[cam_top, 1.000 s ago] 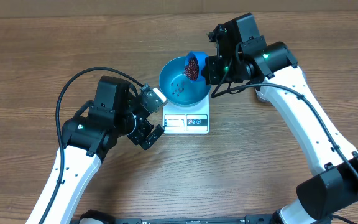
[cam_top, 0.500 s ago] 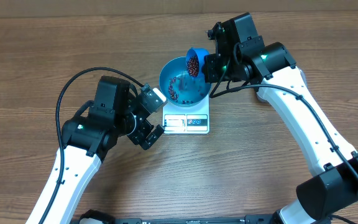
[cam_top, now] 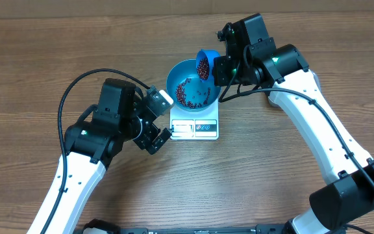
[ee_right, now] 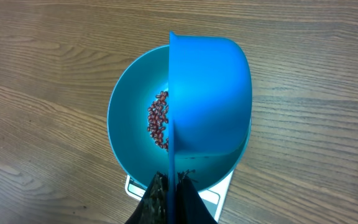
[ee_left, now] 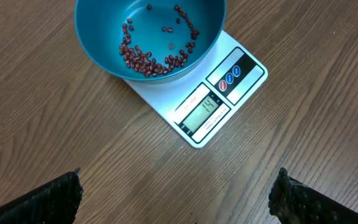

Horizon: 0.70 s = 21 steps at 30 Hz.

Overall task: Scoop item into bowl and weigh 150g on scale
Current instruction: 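Tilt the scoop to pour beans into the teal bowl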

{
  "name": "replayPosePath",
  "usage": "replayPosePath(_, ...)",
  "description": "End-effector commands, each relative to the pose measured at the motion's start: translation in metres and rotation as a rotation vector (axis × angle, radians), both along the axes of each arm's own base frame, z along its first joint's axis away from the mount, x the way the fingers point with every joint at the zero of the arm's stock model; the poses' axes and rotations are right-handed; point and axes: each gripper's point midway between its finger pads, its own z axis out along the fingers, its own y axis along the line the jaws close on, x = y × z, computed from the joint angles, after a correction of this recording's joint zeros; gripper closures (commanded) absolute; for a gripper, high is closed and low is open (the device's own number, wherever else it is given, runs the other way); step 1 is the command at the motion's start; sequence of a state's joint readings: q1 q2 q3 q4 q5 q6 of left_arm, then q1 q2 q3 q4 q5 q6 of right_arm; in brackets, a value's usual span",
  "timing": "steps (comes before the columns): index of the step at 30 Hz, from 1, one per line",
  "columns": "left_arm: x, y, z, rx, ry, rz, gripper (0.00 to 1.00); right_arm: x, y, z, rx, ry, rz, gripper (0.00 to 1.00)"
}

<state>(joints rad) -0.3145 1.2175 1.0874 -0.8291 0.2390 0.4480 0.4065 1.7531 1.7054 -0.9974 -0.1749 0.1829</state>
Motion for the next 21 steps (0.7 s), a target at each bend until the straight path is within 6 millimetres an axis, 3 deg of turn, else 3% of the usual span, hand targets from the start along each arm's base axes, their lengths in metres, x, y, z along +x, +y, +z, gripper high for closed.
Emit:
replayPosePath(1,-0.001,0.000,0.000,0.005,-0.006,0.006,0.01,0.001,0.001,0.028,0.023,-0.073,0.004,0.96)
replayPosePath(11,-0.005,-0.002,-0.001,-0.007,0.012,-0.005,0.00,0.001,0.001,0.028,0.024,-0.072,0.003,0.96)
replayPosePath(21,-0.018,-0.027,0.007,-0.094,-0.002,-0.195,0.01,0.001,0.001,0.028,0.024,-0.072,0.003,0.96)
